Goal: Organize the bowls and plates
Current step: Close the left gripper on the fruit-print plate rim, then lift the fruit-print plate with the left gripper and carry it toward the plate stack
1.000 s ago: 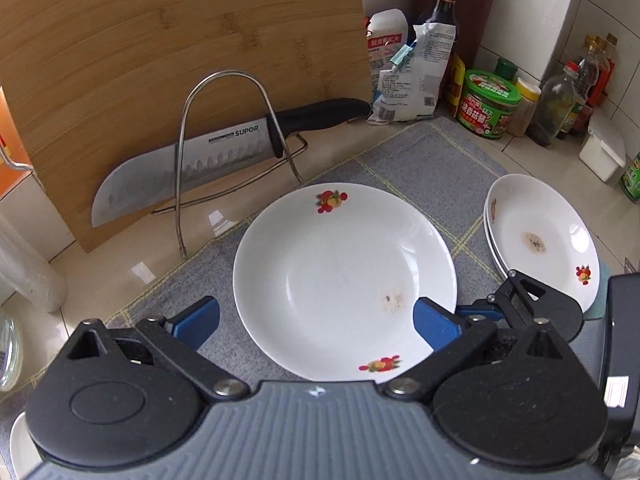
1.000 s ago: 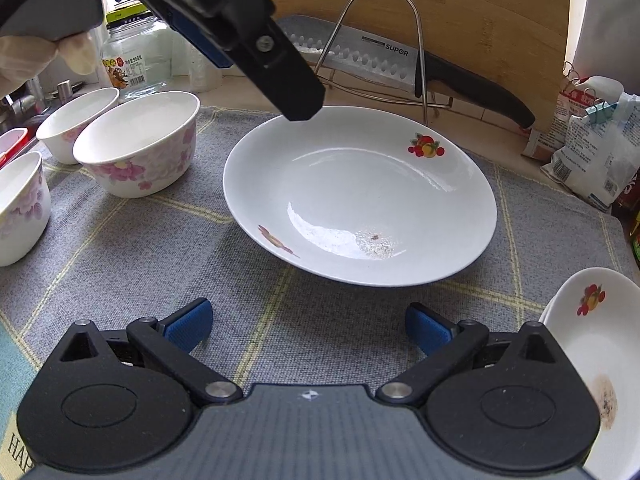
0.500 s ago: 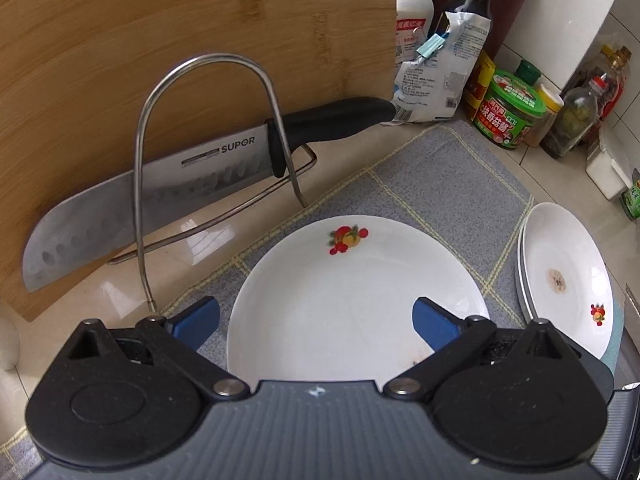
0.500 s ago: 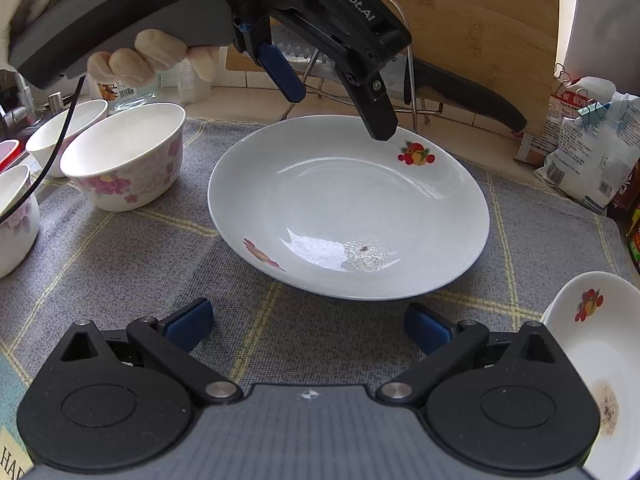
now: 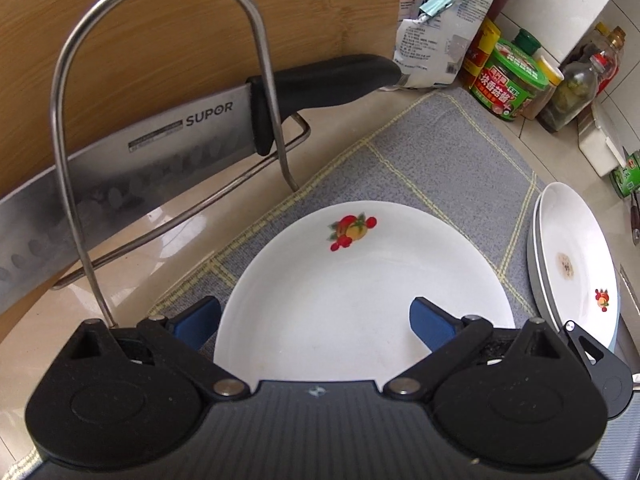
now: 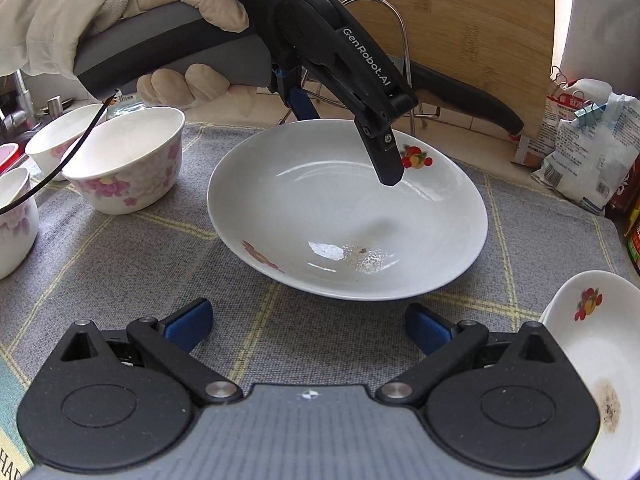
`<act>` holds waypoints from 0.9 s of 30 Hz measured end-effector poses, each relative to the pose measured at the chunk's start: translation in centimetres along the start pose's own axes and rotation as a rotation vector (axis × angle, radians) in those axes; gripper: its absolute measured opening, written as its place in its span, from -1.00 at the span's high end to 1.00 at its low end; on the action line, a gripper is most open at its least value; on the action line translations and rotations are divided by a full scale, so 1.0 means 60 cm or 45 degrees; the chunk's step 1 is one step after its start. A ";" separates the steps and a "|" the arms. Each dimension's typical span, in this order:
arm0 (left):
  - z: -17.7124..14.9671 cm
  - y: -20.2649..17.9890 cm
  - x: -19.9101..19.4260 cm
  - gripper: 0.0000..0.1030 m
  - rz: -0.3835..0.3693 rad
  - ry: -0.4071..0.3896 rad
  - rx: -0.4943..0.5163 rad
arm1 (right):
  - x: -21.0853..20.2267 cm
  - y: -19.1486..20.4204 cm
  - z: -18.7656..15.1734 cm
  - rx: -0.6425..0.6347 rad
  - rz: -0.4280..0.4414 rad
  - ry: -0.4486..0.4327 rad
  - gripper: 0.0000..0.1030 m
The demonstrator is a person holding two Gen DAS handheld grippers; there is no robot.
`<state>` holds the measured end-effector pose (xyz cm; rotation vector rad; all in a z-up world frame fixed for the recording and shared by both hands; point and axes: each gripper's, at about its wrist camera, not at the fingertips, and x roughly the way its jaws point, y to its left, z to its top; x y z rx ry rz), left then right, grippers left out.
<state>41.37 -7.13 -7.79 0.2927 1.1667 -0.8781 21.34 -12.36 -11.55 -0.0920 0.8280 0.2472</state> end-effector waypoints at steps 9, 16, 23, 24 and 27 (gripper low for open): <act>0.002 -0.003 0.004 -0.92 -0.034 0.042 0.039 | 0.007 -0.010 0.009 0.024 -0.078 -0.020 -1.00; 0.009 -0.005 0.010 -0.88 -0.051 0.043 0.068 | 0.014 -0.027 0.015 0.054 -0.105 -0.025 -1.00; 0.017 -0.008 0.014 -0.87 -0.065 0.084 0.116 | 0.019 -0.035 0.017 0.058 -0.111 -0.025 -1.00; 0.019 -0.009 0.015 -0.87 -0.067 0.094 0.127 | 0.019 -0.034 0.017 0.055 -0.116 -0.027 -1.00; 0.024 -0.010 0.017 -0.87 -0.079 0.123 0.150 | 0.019 -0.033 0.018 0.034 -0.121 -0.033 -1.00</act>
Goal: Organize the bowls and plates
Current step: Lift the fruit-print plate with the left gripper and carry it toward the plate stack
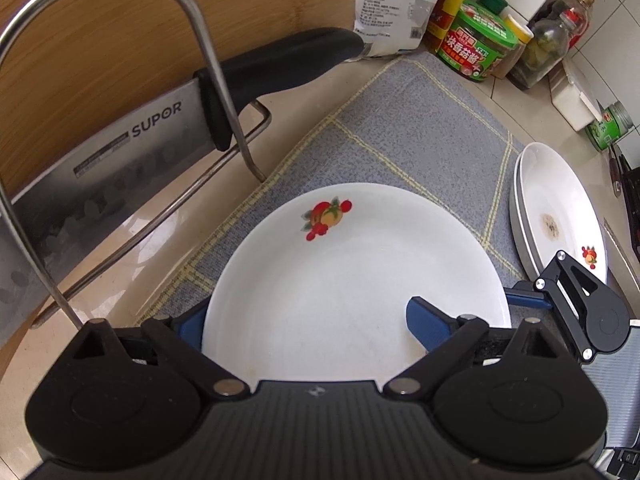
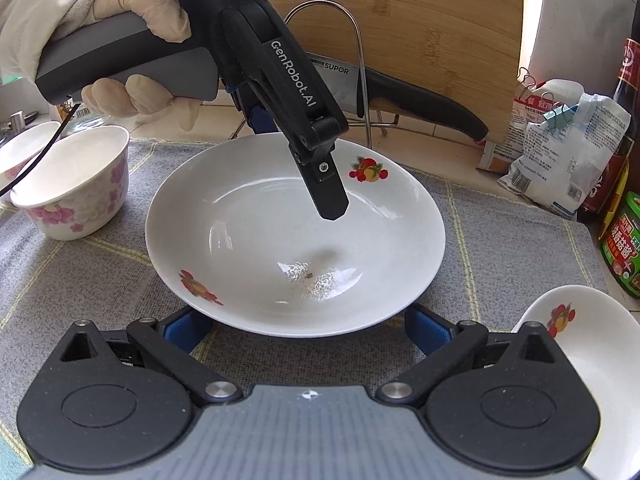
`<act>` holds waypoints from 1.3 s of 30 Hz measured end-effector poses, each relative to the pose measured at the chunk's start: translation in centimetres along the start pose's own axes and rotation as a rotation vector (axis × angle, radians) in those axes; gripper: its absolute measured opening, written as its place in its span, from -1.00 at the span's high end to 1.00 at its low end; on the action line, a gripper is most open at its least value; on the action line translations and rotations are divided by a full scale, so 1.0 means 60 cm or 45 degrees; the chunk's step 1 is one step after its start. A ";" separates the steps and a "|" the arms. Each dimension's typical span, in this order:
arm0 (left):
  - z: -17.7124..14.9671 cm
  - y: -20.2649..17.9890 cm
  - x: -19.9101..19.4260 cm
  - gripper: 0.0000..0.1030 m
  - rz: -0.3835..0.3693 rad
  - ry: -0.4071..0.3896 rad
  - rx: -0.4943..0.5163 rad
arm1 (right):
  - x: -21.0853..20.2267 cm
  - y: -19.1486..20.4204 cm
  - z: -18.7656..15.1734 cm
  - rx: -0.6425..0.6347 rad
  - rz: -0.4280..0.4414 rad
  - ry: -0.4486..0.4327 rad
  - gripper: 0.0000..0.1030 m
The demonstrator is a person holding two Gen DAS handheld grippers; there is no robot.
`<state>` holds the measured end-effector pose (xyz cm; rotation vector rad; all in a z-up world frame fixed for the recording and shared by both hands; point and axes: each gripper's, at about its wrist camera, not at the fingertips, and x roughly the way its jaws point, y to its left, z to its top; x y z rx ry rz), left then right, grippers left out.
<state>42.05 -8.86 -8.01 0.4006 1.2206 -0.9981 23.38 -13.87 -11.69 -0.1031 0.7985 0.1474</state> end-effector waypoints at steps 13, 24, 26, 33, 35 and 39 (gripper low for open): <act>0.005 -0.003 0.004 -0.87 -0.001 0.038 0.028 | -0.004 0.003 -0.001 -0.034 0.008 -0.013 -1.00; 0.006 -0.003 0.004 -0.86 -0.001 0.040 0.032 | -0.002 -0.001 0.002 -0.055 0.031 -0.009 -1.00; 0.006 -0.004 0.003 -0.85 -0.002 0.038 0.035 | -0.002 -0.002 0.003 -0.053 0.033 -0.008 -1.00; 0.005 -0.006 0.000 -0.82 0.001 0.032 0.037 | -0.002 -0.004 0.002 -0.047 0.038 -0.003 -1.00; 0.004 -0.006 -0.003 -0.82 -0.002 0.028 0.036 | -0.002 -0.005 0.003 -0.045 0.040 0.000 -1.00; 0.002 -0.007 -0.007 -0.82 -0.001 0.023 0.038 | -0.004 -0.004 0.003 -0.051 0.039 -0.005 -1.00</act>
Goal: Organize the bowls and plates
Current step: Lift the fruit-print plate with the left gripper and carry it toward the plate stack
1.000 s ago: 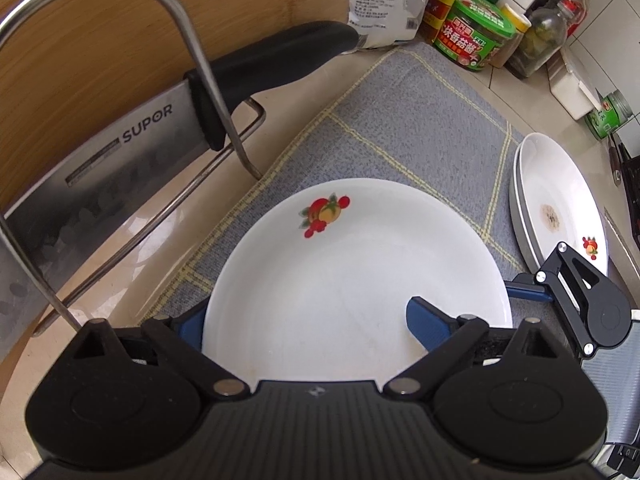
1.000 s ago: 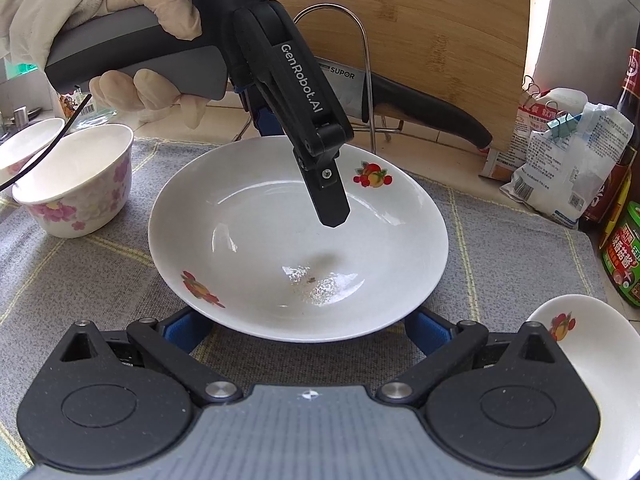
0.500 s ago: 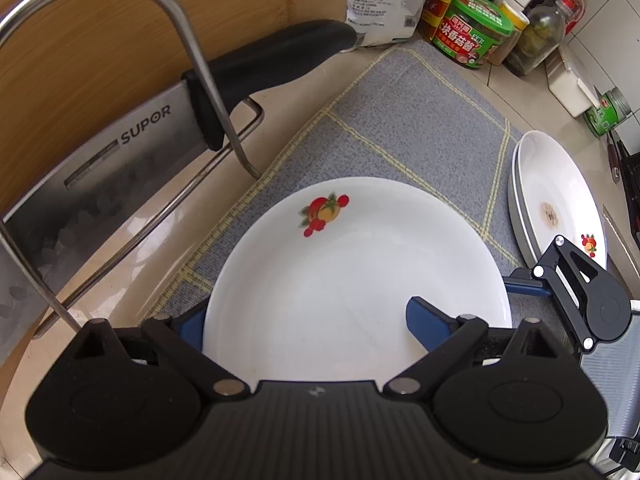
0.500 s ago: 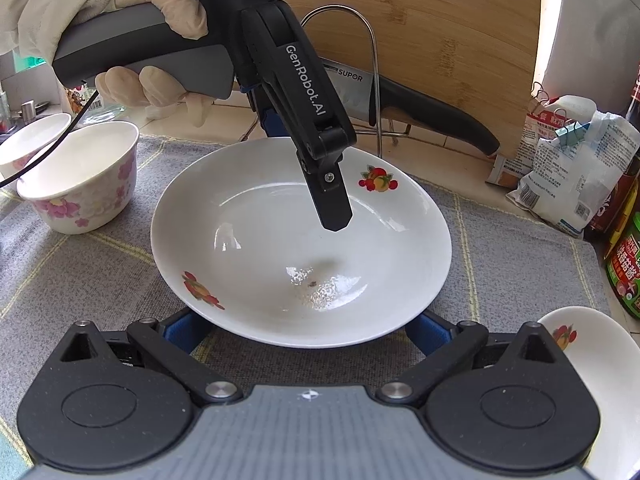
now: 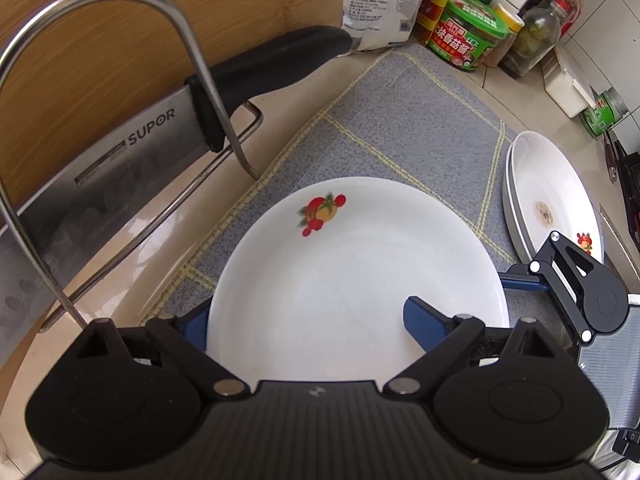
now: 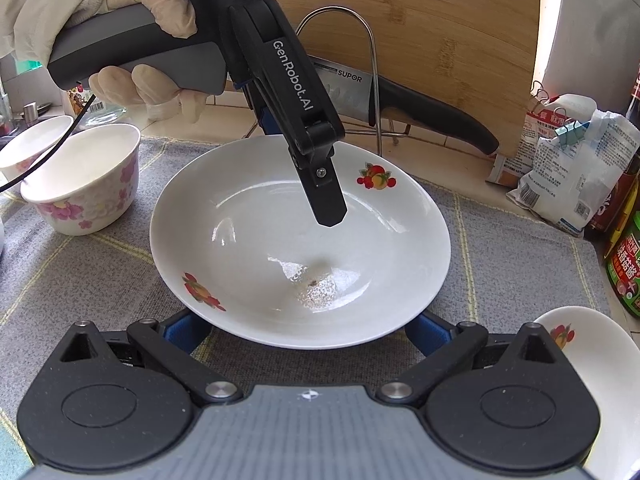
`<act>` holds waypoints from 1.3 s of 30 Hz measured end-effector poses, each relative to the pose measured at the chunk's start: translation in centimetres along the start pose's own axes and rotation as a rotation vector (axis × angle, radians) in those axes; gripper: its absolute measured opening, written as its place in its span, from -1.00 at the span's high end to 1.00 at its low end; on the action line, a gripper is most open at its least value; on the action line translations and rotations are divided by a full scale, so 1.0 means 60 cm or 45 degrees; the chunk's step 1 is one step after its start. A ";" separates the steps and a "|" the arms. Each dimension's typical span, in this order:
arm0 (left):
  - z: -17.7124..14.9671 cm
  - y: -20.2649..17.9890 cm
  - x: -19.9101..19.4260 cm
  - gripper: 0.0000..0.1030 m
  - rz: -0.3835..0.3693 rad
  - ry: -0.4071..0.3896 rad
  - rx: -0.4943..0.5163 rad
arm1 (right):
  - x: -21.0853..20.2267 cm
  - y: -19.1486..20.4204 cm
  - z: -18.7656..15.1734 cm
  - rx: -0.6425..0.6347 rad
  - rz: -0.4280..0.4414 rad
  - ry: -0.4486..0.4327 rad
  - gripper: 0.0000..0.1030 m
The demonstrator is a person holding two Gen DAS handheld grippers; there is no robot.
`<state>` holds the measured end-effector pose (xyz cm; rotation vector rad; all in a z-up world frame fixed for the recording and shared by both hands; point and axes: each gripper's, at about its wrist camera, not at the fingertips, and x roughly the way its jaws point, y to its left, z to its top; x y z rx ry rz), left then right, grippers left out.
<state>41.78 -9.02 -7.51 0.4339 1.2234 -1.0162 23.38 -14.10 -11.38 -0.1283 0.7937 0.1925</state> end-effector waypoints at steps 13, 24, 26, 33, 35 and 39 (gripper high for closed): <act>-0.010 -0.008 -0.017 -0.82 0.004 -0.017 -0.011 | -0.011 0.001 0.003 -0.013 0.006 -0.010 -1.00; -0.014 -0.033 -0.043 -0.82 0.017 -0.049 0.003 | -0.042 0.005 0.002 -0.016 -0.019 -0.040 -1.00; -0.015 -0.039 -0.047 -0.82 0.020 -0.052 0.007 | -0.049 0.005 0.001 -0.019 -0.023 -0.044 -1.00; -0.024 -0.061 -0.057 -0.82 0.028 -0.064 0.016 | -0.072 0.005 -0.008 -0.024 -0.039 -0.062 -1.00; -0.026 -0.070 -0.060 -0.82 0.029 -0.068 0.021 | -0.078 0.007 -0.011 -0.021 -0.047 -0.067 -1.00; -0.026 -0.087 -0.063 -0.82 0.030 -0.075 0.037 | -0.094 0.009 -0.018 -0.016 -0.066 -0.081 -1.00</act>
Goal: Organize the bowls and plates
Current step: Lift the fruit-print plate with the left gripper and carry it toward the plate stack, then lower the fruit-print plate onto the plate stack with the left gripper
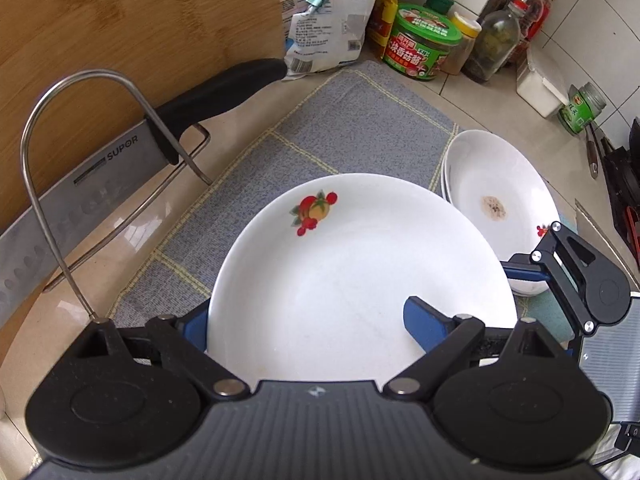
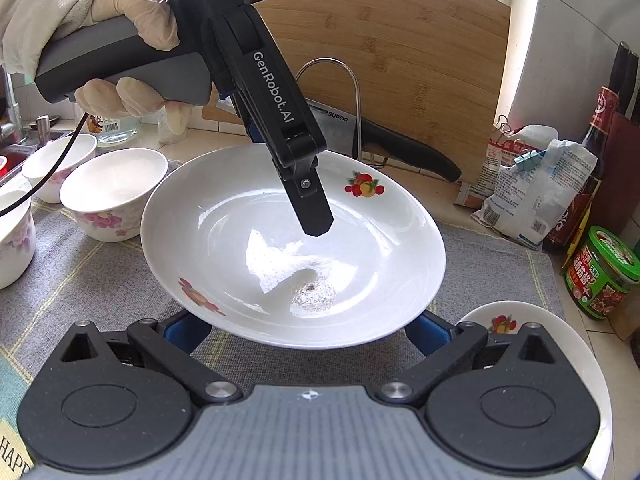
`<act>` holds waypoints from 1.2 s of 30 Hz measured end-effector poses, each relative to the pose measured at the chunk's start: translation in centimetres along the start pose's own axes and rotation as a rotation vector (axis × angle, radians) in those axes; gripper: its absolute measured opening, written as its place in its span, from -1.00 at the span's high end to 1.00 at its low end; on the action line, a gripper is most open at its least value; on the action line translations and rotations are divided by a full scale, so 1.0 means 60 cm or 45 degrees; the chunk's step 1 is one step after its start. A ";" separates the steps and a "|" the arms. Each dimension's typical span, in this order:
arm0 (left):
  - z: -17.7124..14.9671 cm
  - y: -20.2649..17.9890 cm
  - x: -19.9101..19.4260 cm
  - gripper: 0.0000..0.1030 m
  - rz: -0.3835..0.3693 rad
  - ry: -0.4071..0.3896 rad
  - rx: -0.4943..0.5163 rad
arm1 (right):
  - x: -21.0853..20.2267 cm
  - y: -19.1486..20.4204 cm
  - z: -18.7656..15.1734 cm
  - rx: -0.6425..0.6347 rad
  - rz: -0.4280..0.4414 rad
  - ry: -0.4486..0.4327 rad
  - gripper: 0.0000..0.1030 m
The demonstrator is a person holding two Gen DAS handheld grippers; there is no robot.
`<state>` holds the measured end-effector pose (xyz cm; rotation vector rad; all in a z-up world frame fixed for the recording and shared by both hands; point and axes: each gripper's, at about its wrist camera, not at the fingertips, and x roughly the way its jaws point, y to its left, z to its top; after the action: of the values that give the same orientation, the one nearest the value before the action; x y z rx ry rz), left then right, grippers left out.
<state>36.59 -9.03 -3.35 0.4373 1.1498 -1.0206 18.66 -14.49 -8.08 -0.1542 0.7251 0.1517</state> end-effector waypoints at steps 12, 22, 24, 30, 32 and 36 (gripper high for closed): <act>0.027 -0.068 0.013 -0.82 -0.034 -0.006 0.098 | -0.043 -0.030 -0.028 0.044 -0.110 -0.012 -1.00; 0.065 -0.127 0.055 -0.82 -0.097 0.003 0.210 | -0.078 -0.069 -0.050 0.121 -0.230 0.015 -1.00; 0.075 -0.139 0.064 -0.82 -0.113 0.009 0.231 | -0.082 -0.074 -0.056 0.138 -0.252 0.021 -1.00; 0.103 -0.177 0.090 -0.82 -0.153 0.021 0.299 | -0.093 -0.094 -0.071 0.187 -0.321 0.043 -1.00; 0.111 -0.188 0.098 -0.82 -0.169 0.027 0.322 | -0.097 -0.099 -0.076 0.203 -0.343 0.051 -1.00; 0.125 -0.213 0.114 -0.82 -0.197 0.035 0.369 | -0.109 -0.109 -0.090 0.235 -0.387 0.068 -1.00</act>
<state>30.23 -24.05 -4.04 0.5998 1.0757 -1.3278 11.56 -22.45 -7.13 -0.0903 0.7562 -0.2095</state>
